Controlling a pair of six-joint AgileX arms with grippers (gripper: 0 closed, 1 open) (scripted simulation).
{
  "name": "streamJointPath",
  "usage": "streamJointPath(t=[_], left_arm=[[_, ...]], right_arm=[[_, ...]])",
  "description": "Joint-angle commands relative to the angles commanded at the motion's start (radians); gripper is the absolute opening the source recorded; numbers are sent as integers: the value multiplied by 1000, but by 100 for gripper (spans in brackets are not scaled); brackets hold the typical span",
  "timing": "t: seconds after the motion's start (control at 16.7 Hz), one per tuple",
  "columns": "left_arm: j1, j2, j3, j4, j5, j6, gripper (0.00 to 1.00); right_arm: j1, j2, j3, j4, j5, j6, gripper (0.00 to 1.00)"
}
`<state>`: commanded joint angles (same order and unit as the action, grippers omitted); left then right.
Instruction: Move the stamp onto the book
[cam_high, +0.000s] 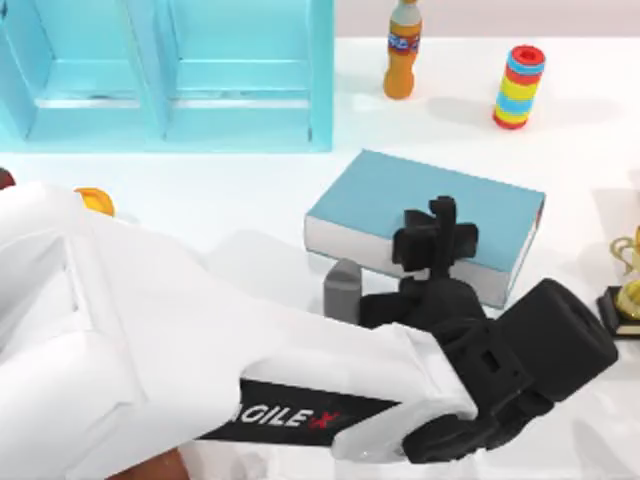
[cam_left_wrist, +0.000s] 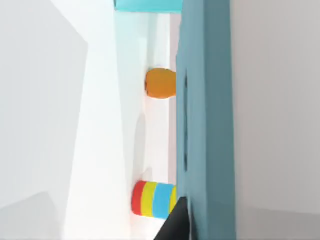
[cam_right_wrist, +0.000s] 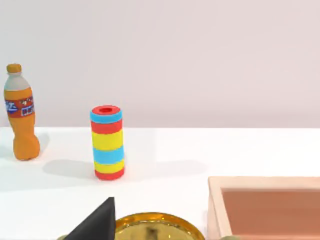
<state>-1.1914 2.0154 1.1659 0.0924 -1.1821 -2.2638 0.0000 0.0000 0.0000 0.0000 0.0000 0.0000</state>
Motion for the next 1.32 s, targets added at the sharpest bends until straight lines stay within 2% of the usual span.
streamJointPath(t=[0.84, 1.32], left_arm=[[-15, 11, -6, -33, -22, -39, 0], [-15, 84, -40, 75, -20, -38, 0]], right_arm=[[0, 0, 0, 0, 0, 0, 100], [0, 0, 0, 0, 0, 0, 100]])
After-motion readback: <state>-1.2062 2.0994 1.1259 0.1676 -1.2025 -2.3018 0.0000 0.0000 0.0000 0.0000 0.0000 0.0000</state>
